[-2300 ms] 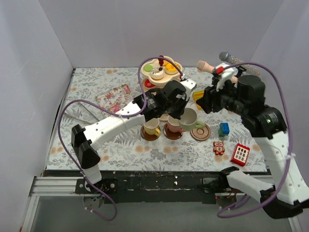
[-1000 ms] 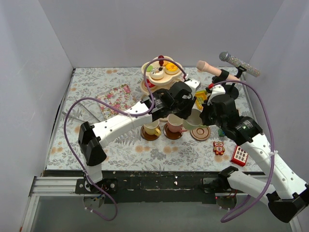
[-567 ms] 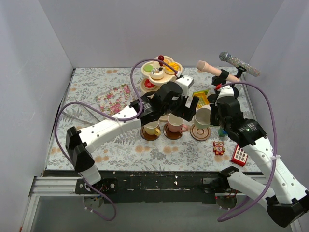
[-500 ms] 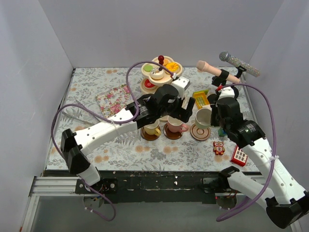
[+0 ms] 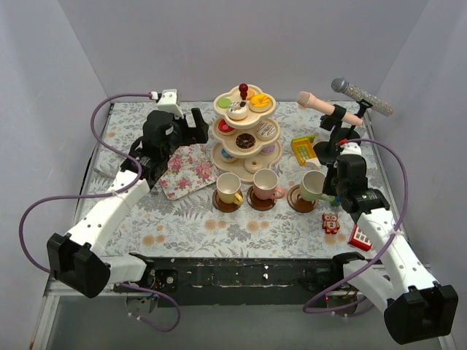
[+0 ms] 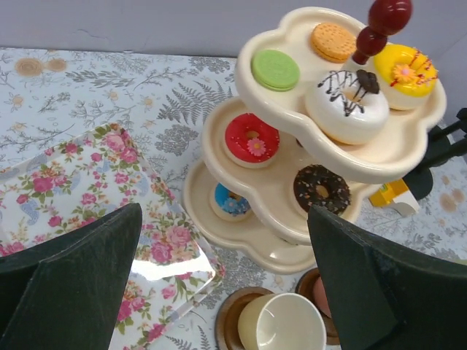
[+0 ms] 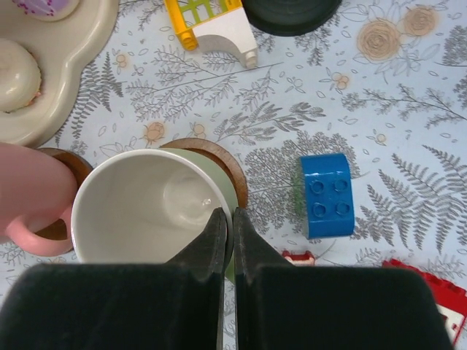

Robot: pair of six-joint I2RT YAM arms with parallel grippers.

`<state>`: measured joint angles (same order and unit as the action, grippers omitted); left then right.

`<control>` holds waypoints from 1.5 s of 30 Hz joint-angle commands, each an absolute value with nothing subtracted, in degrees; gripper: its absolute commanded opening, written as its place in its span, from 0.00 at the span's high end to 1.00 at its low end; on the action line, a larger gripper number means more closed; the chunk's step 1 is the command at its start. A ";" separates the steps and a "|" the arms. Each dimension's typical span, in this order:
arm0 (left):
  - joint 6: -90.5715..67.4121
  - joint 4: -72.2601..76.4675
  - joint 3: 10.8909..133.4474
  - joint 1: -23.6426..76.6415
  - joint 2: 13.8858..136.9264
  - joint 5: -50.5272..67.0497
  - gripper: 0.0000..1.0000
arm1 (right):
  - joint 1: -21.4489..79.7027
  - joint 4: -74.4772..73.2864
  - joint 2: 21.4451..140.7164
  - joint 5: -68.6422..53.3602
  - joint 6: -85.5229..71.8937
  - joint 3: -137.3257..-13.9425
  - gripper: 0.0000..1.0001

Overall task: Serve the afternoon tea
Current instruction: Place the cup on the coaster.

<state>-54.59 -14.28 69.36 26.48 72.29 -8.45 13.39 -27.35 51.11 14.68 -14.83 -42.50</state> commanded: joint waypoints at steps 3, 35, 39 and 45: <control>-52.73 -3.35 61.27 19.35 70.13 -9.05 0.02 | 12.04 -15.21 51.41 9.23 -15.64 -40.52 0.99; -52.12 -0.44 57.13 15.91 72.77 -8.70 0.02 | 10.37 -15.82 54.84 7.82 -13.54 -39.20 0.99; -52.12 -0.61 57.13 15.82 73.04 -8.61 0.02 | 10.37 -15.56 55.28 7.03 -13.54 -38.85 0.99; -52.21 -0.53 57.22 15.82 73.21 -8.44 0.02 | 10.37 -15.73 55.46 6.76 -13.27 -38.41 0.99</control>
